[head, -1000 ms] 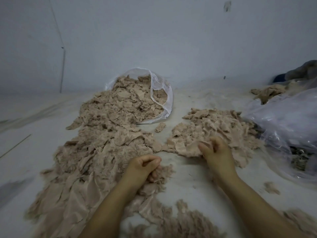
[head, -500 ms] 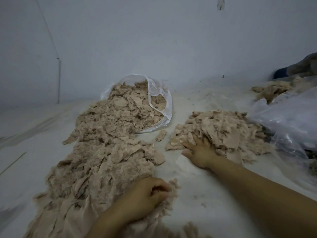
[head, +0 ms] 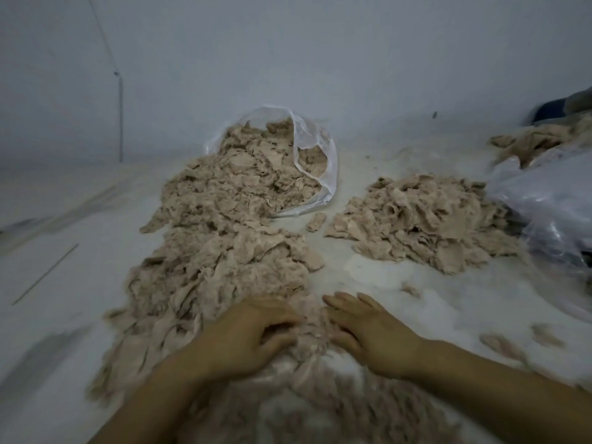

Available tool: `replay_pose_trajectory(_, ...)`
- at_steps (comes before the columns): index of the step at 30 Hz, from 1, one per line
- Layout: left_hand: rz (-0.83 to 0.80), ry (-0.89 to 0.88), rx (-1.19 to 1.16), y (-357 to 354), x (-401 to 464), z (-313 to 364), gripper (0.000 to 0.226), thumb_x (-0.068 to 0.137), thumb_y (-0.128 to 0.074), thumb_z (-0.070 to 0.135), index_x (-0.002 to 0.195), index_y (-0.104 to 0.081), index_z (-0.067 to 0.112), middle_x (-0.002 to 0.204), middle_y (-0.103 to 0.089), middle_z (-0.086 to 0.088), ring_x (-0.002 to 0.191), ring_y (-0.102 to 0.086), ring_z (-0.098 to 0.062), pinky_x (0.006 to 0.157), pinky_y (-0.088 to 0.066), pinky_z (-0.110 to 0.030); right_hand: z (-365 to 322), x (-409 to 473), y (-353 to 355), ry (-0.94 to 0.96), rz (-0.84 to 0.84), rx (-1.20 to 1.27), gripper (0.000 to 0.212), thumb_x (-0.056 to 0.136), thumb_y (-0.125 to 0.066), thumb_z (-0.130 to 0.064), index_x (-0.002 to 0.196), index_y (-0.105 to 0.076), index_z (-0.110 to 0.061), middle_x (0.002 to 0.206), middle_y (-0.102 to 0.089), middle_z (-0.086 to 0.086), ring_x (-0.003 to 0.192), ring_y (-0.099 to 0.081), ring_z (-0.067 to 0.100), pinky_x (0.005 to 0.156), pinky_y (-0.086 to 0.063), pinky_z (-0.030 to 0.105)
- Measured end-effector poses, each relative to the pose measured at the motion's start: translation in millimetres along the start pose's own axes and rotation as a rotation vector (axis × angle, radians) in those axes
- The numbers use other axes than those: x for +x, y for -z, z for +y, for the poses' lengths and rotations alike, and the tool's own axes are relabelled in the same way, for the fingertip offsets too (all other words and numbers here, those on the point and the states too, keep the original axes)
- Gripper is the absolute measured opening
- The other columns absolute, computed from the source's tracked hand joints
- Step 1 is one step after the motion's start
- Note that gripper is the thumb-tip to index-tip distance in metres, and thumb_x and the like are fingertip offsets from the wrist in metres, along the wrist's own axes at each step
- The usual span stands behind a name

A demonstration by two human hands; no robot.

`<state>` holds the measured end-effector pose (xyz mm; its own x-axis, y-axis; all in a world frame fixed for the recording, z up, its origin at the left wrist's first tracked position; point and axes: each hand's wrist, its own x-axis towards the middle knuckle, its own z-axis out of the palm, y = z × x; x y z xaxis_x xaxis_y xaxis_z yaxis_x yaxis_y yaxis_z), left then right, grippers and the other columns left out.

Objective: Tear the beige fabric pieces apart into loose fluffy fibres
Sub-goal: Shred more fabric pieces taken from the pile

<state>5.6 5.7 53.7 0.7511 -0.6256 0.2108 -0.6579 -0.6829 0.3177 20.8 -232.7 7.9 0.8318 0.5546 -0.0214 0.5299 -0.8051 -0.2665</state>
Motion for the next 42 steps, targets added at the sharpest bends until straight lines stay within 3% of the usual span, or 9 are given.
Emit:
replay_pose_trajectory(5, -0.048, 0.069, 0.059, -25.5, -11.2, -11.9, 0.048, 0.099, -0.038, 0.037, 0.145, -0.034, 0.022, 0.151, -0.026, 0.012, 0.132, -0.008, 0.009, 0.100, 0.005, 0.004, 2.8, -74.6, -1.7, -0.003, 0.025, 0.033, 0.060, 0.092, -0.016, -0.059, 0.147, -0.026, -0.038, 0.151, -0.010, -0.029, 0.138, -0.004, -0.012, 0.108, 0.007, 0.005)
replay_pose_trajectory(9, 0.085, 0.154, -0.034, -44.4, 6.9, -6.3, 0.041, 0.102, -0.037, 0.024, 0.142, -0.038, 0.014, 0.151, -0.033, 0.001, 0.138, -0.021, -0.002, 0.097, 0.003, 0.006, -9.2, -85.9, 15.9, -0.133, 0.303, 0.294, 0.044, 0.094, -0.032, -0.052, 0.092, -0.066, -0.023, 0.100, -0.067, -0.010, 0.092, -0.058, 0.006, 0.088, -0.043, 0.022)
replay_pose_trajectory(12, 0.164, 0.184, -0.068, -54.2, 19.2, 1.5, 0.039, 0.101, -0.040, 0.020, 0.138, -0.044, 0.010, 0.148, -0.039, -0.003, 0.138, -0.030, -0.012, 0.097, 0.000, 0.006, -30.6, -63.9, 21.7, -0.191, 0.281, 0.392, 0.011, 0.091, -0.056, -0.043, 0.095, -0.063, -0.035, 0.098, -0.063, -0.016, 0.090, -0.056, 0.003, 0.081, -0.043, 0.015)
replay_pose_trajectory(20, 0.370, 0.148, -0.355, -48.7, 25.8, 20.1, 0.031, 0.093, -0.058, 0.026, 0.123, -0.061, 0.018, 0.128, -0.051, 0.014, 0.124, -0.043, 0.000, 0.103, -0.027, -0.007, -21.3, -34.6, 23.7, -0.181, 0.288, 0.627, 0.018, 0.082, -0.073, -0.014, 0.076, -0.059, -0.023, 0.062, -0.057, -0.017, 0.056, -0.049, -0.006, 0.058, -0.036, 0.012)
replay_pose_trajectory(24, 0.037, 0.203, -0.484, -47.3, 42.0, 33.8, 0.044, 0.090, -0.055, 0.045, 0.131, -0.052, 0.031, 0.127, -0.054, 0.016, 0.116, -0.050, 0.000, 0.097, -0.037, -0.016, -12.2, -31.8, 32.3, -0.103, 0.351, 0.893, 0.021, 0.074, -0.077, 0.000, 0.076, -0.067, -0.018, 0.068, -0.066, -0.012, 0.062, -0.059, 0.002, 0.059, -0.046, 0.014)
replay_pose_trajectory(29, 0.081, 0.234, -0.556, -55.3, 49.3, 31.1, 0.022, 0.089, -0.063, 0.022, 0.072, -0.060, 0.036, 0.070, -0.055, 0.020, 0.067, -0.049, 0.006, 0.062, -0.035, -0.010, 10.1, -35.3, 16.9, -0.214, 0.452, 1.120, 0.030, 0.080, -0.057, 0.018, 0.081, -0.067, -0.009, 0.073, -0.065, 0.005, 0.058, -0.056, 0.008, 0.054, -0.047, 0.018)
replay_pose_trajectory(33, 0.134, 0.279, -0.768, -53.0, 52.5, 26.5, 0.020, 0.088, -0.065, 0.014, 0.070, -0.062, 0.022, 0.055, -0.054, 0.018, 0.049, -0.044, 0.007, 0.051, -0.035, -0.008, 21.6, -39.2, 23.5, -0.222, 0.416, 1.225, 0.008, 0.089, -0.061, -0.007, 0.089, -0.067, -0.013, 0.073, -0.066, 0.008, 0.042, -0.044, 0.012, 0.040, -0.036, 0.019)
replay_pose_trajectory(36, 0.114, 0.251, -0.763, -56.8, 57.8, 33.6, 0.015, 0.083, -0.070, 0.013, 0.072, -0.065, 0.021, 0.056, -0.056, 0.017, 0.050, -0.045, 0.006, 0.051, -0.036, -0.010, 15.7, -37.4, 24.7, -0.221, 0.346, 0.982, 0.026, 0.073, -0.075, -0.045, 0.093, -0.066, -0.031, 0.082, -0.066, -0.007, 0.052, -0.052, 0.006, 0.049, -0.041, 0.016)
replay_pose_trajectory(42, 0.037, 0.272, -0.783, -53.0, 61.2, 35.8, 0.006, 0.083, -0.070, 0.025, 0.088, -0.067, 0.023, 0.073, -0.063, 0.018, 0.065, -0.054, 0.007, 0.064, -0.042, -0.011, 12.5, -30.8, 15.4, -0.260, 0.513, 0.920, 0.016, 0.089, -0.065, -0.018, 0.074, -0.063, -0.014, 0.045, -0.055, -0.004, 0.040, -0.047, 0.005, 0.045, -0.038, 0.018)
